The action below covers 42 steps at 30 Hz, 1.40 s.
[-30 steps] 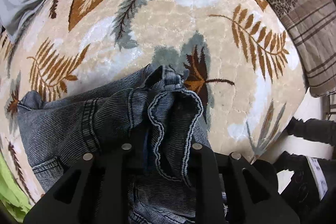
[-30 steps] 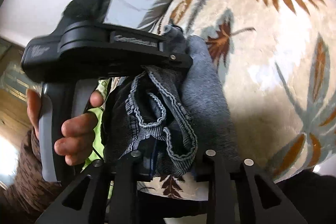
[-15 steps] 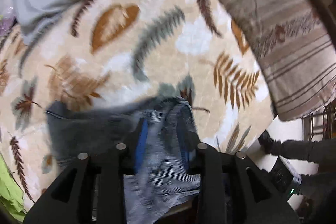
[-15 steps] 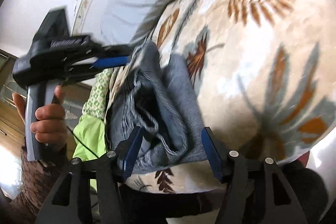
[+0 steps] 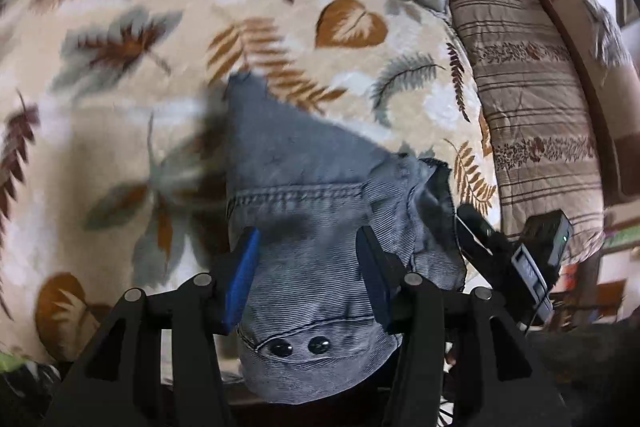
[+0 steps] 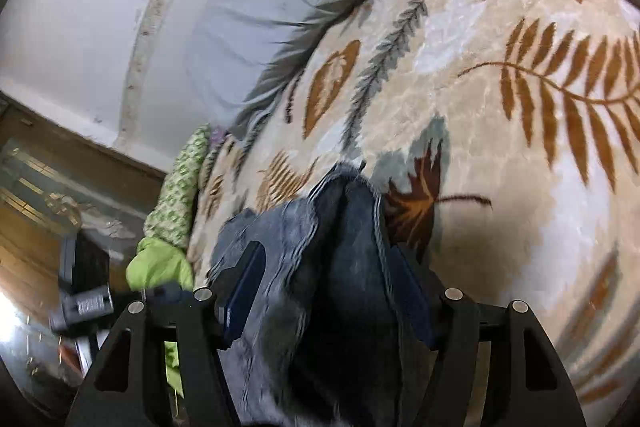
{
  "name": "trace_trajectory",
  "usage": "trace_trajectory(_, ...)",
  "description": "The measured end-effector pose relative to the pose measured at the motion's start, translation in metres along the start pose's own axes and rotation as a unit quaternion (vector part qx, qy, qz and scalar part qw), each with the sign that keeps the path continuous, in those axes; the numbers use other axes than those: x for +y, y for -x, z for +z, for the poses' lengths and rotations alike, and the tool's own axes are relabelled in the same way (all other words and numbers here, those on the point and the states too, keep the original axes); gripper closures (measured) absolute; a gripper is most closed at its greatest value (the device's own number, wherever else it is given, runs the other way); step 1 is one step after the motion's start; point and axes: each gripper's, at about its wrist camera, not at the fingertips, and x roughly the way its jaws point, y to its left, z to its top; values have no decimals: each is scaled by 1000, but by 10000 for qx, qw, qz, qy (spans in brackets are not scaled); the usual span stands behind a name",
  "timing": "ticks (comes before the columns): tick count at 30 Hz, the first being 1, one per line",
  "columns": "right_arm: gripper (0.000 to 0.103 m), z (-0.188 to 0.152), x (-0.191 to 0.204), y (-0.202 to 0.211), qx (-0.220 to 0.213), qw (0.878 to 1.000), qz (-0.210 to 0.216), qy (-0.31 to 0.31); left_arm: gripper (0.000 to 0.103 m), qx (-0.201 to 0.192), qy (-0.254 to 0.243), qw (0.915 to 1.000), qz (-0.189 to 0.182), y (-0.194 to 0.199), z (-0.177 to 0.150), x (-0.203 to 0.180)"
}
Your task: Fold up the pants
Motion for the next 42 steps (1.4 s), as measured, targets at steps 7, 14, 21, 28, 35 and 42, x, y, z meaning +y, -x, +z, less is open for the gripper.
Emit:
trace_trajectory(7,77,9,12,-32,328,9961,-581,583,54,-35,250,9989,-389,-18,6,9)
trace_trajectory(14,97,20,57,-21,352,9851,-357,1643,81,-143,69,9987,-476,-16,7,2)
trace_trajectory(21,97,17,20,-41,583,9842,-761,1487,92,-206,-208,9995,78,-38,-3,3)
trace_trajectory(28,95,9,5,-57,709,9812,-956,1517,94,-227,-227,9993,168,-56,-5,8)
trace_trajectory(35,70,11,9,-40,756,9877,-638,1213,93,-196,13,9998,-36,-30,-8,13)
trace_trajectory(42,44,-19,7,-2,966,9930,88,677,64,-220,80,9990,-387,-1,-49,25)
